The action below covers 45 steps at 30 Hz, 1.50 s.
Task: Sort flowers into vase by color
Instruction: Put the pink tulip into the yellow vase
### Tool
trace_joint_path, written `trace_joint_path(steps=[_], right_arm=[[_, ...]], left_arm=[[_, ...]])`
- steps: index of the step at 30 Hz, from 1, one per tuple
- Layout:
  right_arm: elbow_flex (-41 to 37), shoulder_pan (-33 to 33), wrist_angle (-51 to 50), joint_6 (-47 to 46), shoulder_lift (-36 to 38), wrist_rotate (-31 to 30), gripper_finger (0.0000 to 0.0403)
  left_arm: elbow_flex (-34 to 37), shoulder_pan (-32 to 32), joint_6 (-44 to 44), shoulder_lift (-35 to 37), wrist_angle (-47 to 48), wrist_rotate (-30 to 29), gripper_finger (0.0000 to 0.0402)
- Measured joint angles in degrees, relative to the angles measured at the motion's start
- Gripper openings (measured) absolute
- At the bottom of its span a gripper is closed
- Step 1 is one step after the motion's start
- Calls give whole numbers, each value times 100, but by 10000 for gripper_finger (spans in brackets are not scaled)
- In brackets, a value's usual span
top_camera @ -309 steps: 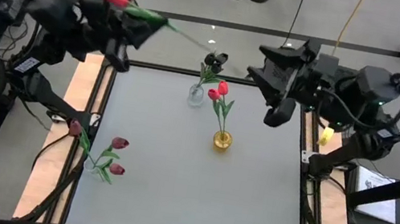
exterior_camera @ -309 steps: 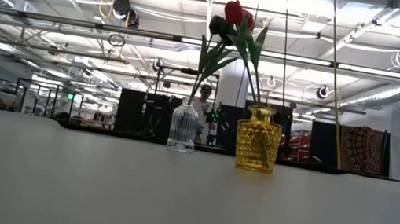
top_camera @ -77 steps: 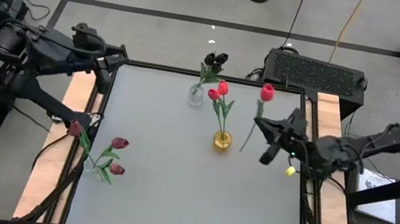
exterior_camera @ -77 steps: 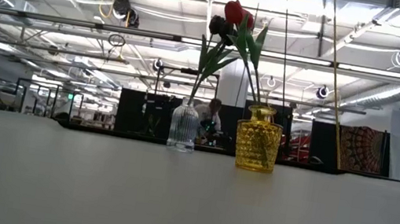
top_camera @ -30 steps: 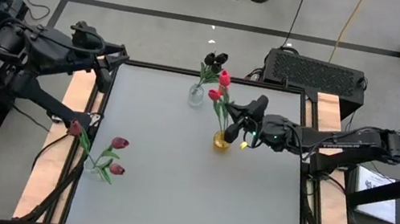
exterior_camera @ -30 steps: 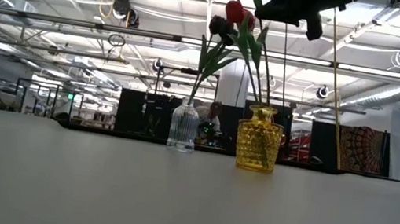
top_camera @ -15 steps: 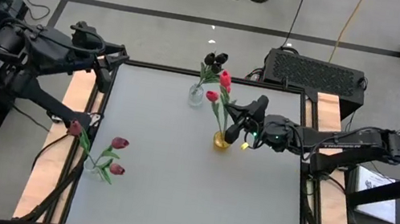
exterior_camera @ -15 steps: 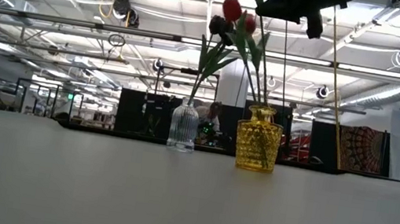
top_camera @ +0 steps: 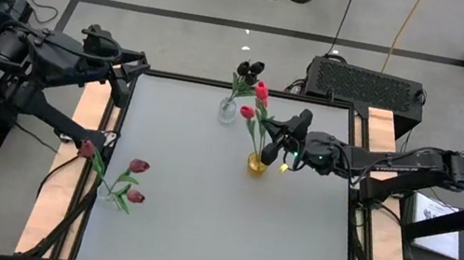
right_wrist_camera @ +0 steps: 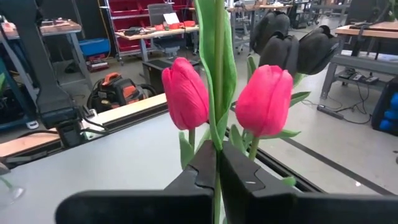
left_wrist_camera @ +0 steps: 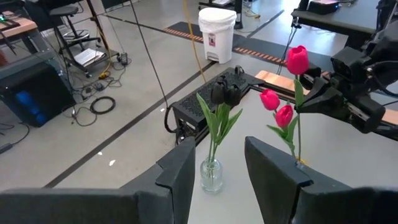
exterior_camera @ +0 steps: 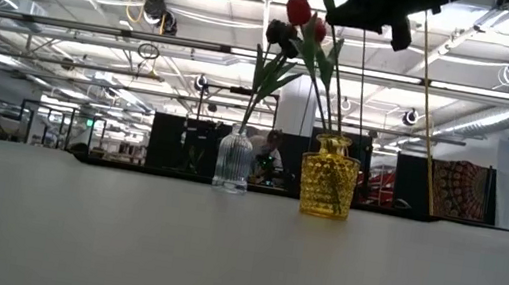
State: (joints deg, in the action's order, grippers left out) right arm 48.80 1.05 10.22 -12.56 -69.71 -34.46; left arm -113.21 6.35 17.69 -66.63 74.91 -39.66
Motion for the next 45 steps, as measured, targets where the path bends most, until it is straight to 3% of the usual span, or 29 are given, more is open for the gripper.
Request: trace_joint_path(steps=[33,45], right_arm=[[-9,-60,155,-133,-101,29,1],[-7,-60,151,-133,-101,28,56]], left_arm=[[-2,-1,-5,0,2,-2,148],[-2,-2,-4,0,2,-4,148]])
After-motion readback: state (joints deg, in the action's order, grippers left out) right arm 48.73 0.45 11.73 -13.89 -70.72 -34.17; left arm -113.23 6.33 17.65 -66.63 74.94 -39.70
